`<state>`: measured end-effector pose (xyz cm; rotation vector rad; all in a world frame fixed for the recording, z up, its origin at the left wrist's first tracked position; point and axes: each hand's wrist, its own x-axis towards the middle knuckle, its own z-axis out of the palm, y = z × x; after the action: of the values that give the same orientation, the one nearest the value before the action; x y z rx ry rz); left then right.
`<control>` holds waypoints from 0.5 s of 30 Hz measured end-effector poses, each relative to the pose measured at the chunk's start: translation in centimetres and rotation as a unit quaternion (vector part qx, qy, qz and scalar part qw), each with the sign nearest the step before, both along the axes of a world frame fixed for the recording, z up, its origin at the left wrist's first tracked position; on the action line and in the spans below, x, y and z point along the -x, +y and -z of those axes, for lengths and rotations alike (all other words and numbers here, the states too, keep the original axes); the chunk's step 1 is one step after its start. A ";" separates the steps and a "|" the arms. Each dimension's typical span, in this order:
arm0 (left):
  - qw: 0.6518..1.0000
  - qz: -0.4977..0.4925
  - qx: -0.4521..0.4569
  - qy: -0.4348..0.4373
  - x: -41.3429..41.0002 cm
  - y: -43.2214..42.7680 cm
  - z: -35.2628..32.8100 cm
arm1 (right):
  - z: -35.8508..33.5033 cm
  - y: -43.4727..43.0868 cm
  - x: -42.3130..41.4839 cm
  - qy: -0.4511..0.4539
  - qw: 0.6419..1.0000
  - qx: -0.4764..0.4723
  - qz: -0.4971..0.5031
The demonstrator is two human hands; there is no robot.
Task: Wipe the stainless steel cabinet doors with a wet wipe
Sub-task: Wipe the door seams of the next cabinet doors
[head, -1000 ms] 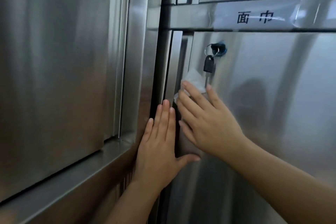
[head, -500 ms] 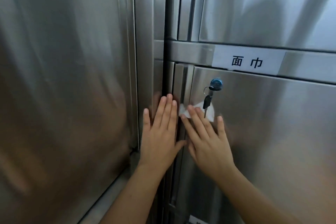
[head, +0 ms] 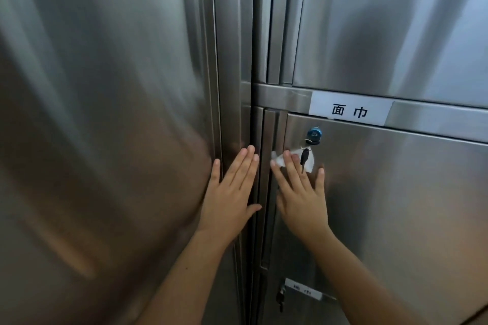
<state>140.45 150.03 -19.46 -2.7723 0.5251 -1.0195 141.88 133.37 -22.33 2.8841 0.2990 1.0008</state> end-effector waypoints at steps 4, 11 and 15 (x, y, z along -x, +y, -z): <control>0.999 0.002 -0.004 0.052 0.2 0.1 -0.3 | -0.1 0.9 0.4 0.049 0.996 -0.070 0.022; 0.997 0.000 0.003 0.073 0.1 -0.1 -0.1 | 0.2 1.1 0.4 0.077 0.991 -0.109 0.024; 0.997 0.003 0.028 0.078 0.0 -0.7 0.1 | 0.2 0.6 0.5 0.087 0.990 -0.110 -0.016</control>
<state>140.41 149.33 -19.55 -2.9190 0.5337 -0.8358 141.37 134.00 -22.51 3.1850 0.2623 0.8354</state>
